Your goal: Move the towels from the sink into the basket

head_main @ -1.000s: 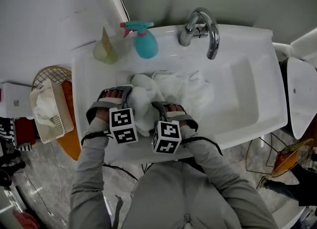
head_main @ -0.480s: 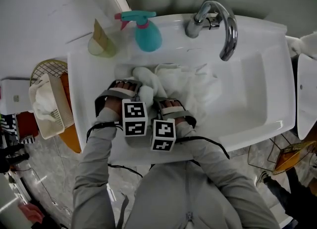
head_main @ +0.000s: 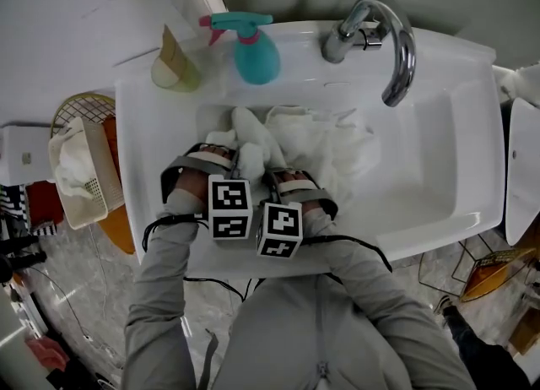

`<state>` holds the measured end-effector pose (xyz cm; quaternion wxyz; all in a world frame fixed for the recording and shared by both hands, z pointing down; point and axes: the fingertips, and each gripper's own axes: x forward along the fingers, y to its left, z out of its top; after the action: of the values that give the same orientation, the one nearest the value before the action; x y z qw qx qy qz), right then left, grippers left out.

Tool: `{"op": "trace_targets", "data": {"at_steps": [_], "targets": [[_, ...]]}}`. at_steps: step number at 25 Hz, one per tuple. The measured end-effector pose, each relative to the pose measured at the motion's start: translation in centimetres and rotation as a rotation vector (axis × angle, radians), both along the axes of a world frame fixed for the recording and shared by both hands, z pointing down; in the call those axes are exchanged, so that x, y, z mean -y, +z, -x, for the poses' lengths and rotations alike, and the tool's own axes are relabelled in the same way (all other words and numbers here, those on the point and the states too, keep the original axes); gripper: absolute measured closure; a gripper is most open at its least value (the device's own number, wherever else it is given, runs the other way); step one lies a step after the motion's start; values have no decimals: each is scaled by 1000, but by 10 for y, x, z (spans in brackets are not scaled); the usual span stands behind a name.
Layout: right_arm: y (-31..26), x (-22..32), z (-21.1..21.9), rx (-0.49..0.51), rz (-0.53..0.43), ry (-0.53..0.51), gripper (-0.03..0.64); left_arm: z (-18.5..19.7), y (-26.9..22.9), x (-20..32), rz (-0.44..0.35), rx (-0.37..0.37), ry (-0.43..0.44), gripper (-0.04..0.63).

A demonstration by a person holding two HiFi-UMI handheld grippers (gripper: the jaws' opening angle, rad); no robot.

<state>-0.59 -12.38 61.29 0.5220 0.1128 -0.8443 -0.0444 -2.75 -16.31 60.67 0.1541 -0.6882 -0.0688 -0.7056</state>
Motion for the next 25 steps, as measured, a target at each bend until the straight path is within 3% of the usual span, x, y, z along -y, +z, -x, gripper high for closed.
{"op": "trace_targets", "data": {"at_steps": [7, 19, 25], "targets": [[-22, 2, -4, 43, -42, -17, 417, 0, -19, -2, -89, -47, -106, 426], [-91, 17, -21, 118, -171, -87, 428, -8, -93, 6, -269, -108, -310, 441], [-137, 27, -27, 161, -276, -141, 428, -11, -142, 10, -404, -129, -412, 442]]}}
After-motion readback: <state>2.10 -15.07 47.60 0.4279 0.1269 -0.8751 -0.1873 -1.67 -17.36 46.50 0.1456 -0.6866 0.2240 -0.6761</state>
